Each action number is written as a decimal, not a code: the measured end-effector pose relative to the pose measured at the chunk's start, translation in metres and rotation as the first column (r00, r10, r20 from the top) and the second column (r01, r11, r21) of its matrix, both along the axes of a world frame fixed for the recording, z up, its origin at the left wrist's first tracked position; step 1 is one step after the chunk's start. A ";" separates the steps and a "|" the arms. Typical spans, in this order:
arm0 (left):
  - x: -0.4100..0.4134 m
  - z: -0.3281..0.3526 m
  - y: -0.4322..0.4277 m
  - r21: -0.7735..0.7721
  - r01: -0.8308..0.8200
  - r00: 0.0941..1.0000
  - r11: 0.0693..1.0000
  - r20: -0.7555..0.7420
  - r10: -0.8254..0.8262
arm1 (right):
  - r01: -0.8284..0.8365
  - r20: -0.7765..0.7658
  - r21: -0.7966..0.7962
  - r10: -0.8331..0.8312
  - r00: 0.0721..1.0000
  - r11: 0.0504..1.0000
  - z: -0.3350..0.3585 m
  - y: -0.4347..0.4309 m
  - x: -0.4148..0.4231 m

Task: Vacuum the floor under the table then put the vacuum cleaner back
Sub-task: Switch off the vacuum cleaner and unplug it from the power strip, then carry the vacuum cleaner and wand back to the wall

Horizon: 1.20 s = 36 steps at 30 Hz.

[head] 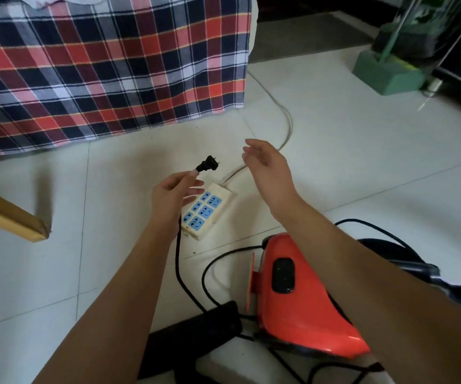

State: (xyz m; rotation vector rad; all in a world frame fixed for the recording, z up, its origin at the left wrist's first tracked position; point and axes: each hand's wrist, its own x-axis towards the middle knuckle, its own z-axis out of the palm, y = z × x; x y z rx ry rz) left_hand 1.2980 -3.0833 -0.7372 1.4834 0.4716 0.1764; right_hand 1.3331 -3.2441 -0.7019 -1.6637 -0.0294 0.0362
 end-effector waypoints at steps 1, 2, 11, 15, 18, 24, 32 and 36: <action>-0.005 0.005 -0.006 0.000 0.012 1.000 1.000 0.010 -0.012 | -0.003 0.012 0.006 0.003 1.000 1.000 0.010 -0.011 -0.007; -0.009 0.010 -0.013 0.000 0.023 1.000 1.000 0.018 -0.023 | -0.010 0.023 0.008 0.010 1.000 1.000 0.021 -0.022 -0.014; -0.047 0.042 -0.085 0.036 0.104 0.991 0.994 0.083 -0.106 | -0.096 0.106 -0.057 0.101 0.989 0.994 0.070 -0.116 -0.072; -0.065 0.050 -0.113 0.101 0.122 0.987 0.987 0.089 -0.131 | -0.115 0.120 -0.059 0.121 0.985 0.992 0.068 -0.157 -0.091; -0.080 0.053 -0.131 0.175 0.154 0.982 0.973 0.079 -0.170 | -0.148 0.113 -0.082 0.156 0.981 0.986 0.060 -0.186 -0.102; -0.112 0.060 -0.160 0.267 0.117 0.989 0.957 0.055 -0.136 | -0.204 0.113 -0.117 0.218 0.969 0.972 0.051 -0.232 -0.110; -0.143 0.068 -0.187 0.314 0.018 0.998 0.949 0.052 -0.036 | -0.209 0.115 -0.137 0.225 0.968 0.968 0.037 -0.262 -0.115; -0.153 0.066 -0.196 0.297 0.003 0.998 0.955 0.057 -0.021 | -0.179 0.125 -0.102 0.191 0.974 0.979 0.029 -0.272 -0.128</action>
